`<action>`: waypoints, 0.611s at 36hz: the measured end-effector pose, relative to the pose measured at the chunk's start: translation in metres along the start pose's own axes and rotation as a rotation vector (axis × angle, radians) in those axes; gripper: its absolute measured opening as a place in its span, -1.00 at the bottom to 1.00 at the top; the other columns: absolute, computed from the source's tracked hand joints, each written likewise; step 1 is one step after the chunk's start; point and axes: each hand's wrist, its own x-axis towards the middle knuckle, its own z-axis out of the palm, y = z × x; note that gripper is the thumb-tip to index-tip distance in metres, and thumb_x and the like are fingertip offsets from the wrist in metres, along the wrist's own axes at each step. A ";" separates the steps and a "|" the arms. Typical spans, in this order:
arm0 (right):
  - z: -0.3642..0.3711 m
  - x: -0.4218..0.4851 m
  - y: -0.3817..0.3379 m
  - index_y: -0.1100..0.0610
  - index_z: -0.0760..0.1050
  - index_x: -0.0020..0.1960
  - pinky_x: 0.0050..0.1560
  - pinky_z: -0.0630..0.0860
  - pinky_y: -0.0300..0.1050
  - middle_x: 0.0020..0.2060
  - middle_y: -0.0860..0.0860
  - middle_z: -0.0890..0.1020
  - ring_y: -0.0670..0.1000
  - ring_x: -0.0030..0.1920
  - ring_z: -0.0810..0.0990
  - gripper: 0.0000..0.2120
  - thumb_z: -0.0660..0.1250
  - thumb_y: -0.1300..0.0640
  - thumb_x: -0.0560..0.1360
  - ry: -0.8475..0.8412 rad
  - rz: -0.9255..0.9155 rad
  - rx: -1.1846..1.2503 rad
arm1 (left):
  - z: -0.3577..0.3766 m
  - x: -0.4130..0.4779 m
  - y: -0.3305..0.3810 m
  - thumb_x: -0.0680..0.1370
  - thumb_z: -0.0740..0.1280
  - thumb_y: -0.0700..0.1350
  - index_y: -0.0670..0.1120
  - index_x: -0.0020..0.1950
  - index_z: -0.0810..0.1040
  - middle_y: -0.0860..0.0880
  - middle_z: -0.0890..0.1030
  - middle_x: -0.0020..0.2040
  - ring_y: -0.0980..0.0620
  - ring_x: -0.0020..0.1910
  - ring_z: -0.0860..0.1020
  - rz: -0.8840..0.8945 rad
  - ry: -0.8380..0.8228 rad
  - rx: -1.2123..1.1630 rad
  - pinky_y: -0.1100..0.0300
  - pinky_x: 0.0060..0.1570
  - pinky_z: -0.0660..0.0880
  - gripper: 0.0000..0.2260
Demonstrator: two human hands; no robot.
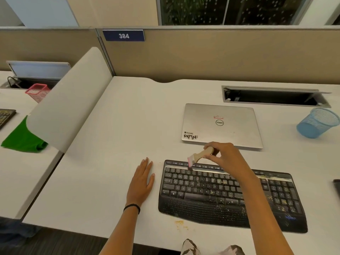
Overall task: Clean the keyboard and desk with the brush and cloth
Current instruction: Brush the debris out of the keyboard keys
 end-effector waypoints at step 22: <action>0.027 0.004 -0.018 0.04 0.51 0.12 -0.07 0.46 -0.15 -0.08 -0.07 0.64 -0.08 -0.12 0.52 -0.76 0.28 -0.04 0.52 -0.091 -0.053 -0.235 | 0.001 0.001 -0.001 0.57 -0.07 0.16 -0.02 0.52 0.13 0.11 0.03 0.52 0.23 0.49 -0.07 0.004 0.004 0.002 0.41 0.42 -0.18 -0.46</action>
